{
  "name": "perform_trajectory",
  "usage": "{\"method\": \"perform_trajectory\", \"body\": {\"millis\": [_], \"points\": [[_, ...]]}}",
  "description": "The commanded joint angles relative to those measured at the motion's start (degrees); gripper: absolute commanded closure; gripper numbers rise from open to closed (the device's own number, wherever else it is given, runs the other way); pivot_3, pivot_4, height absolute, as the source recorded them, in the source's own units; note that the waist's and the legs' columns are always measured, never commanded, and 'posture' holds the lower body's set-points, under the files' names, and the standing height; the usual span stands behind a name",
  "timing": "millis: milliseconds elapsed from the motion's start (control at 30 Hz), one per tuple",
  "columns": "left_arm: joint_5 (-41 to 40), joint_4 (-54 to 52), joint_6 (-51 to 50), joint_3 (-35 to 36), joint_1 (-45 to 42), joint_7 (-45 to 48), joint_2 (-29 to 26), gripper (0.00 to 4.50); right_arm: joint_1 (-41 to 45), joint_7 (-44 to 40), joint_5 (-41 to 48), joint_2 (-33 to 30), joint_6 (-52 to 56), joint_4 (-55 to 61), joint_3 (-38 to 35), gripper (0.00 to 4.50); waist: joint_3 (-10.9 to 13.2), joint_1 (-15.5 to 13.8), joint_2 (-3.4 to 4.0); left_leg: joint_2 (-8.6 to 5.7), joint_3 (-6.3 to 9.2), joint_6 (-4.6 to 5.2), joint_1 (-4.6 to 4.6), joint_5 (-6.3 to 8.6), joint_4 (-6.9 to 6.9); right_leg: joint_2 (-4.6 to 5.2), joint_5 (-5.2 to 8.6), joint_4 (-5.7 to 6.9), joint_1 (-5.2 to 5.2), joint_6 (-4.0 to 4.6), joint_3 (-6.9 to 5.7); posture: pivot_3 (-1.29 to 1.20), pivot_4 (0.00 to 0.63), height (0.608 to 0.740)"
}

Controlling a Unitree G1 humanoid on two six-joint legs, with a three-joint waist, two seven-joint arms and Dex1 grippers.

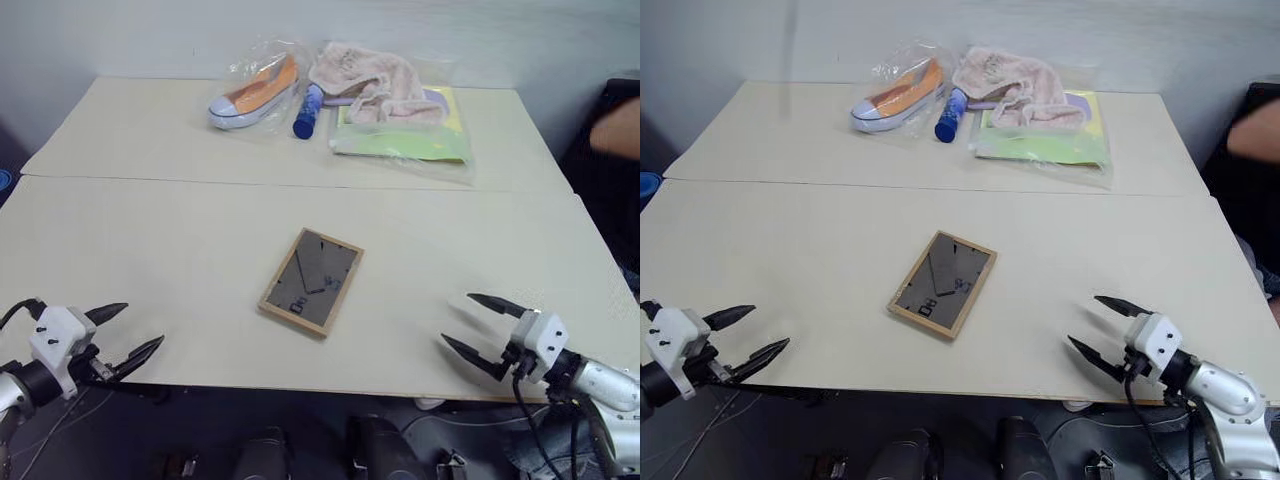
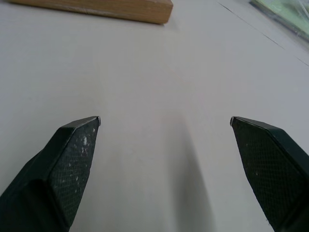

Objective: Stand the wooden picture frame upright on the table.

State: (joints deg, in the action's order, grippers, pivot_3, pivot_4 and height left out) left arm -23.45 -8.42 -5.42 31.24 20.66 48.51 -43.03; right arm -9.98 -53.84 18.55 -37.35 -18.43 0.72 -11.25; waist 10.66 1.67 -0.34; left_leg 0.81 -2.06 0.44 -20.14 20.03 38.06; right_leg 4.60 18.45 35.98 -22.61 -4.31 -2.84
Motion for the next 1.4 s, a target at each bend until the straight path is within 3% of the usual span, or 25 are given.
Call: {"method": "perform_trajectory", "body": {"millis": [33,233,400,667,1000,1167,1400], "points": [[-0.5,-1.8,-0.9,0.3,-0.6,0.2,-0.3,0.0,0.2,0.0,0.6,-0.1,0.8,3.7,0.6,0.04,0.0,0.0,0.0,0.0,0.0,0.0,0.0,0.0,0.0,0.0,0.0,0.0,0.0,0.0,0.0,0.0,0.15,0.74],[-1.9,-5.0,-13.5,-6.6,-9.3,-2.8,-2.2,0.0,5.3,4.4,2.3,1.0,15.3,11.5,5.5,0.04,0.0,-0.3,0.01,-0.01,0.02,-0.06,0.01,-0.04,0.02,0.01,0.0,0.01,0.02,-0.01,-0.01,0.0,0.15,0.74],[3.5,-2.0,-17.3,-17.0,-21.8,-4.2,-3.5,1.6,12.2,6.3,-1.1,1.6,22.5,13.8,11.0,1.68,0.0,-0.3,0.02,-0.02,0.05,-0.14,-0.06,-0.07,0.03,0.0,-0.02,0.02,-0.03,-0.01,-0.07,0.0,0.15,0.74],[10.1,8.5,-12.8,-31.3,-39.7,-2.9,4.4,4.21,24.4,10.5,-11.7,5.7,23.4,4.7,18.8,4.49,0.0,-0.2,-0.01,-0.11,-0.06,-0.14,-0.15,-0.11,0.2,-0.07,-0.05,0.28,-0.12,-0.08,-0.06,0.0,0.15,0.74],[12.4,9.7,-14.0,-38.1,-42.0,-0.4,8.8,4.21,28.5,10.4,-13.9,8.8,27.4,3.1,22.4,4.49,0.0,-0.2,-0.01,-0.08,-0.07,-0.16,-0.23,-0.15,0.56,-0.12,-0.05,0.65,-0.2,-0.09,-0.02,0.0,0.15,0.74],[9.4,3.1,-16.4,-37.3,-37.6,1.9,8.6,4.21,30.8,9.0,-14.0,8.1,26.9,0.7,22.2,4.49,0.0,-0.2,-0.01,-0.07,-0.04,-0.13,-0.24,-0.11,0.59,-0.09,-0.05,0.68,-0.19,-0.09,-0.01,0.0,0.15,0.74],[8.9,2.0,-18.3,-34.0,-36.0,0.0,7.9,4.21,32.6,8.2,-13.8,8.2,26.6,-1.6,21.7,4.49,0.0,-0.1,-0.01,-0.06,-0.03,-0.13,-0.25,-0.11,0.66,-0.09,-0.05,0.67,-0.19,-0.09,-0.02,0.0,0.15,0.74]]}}
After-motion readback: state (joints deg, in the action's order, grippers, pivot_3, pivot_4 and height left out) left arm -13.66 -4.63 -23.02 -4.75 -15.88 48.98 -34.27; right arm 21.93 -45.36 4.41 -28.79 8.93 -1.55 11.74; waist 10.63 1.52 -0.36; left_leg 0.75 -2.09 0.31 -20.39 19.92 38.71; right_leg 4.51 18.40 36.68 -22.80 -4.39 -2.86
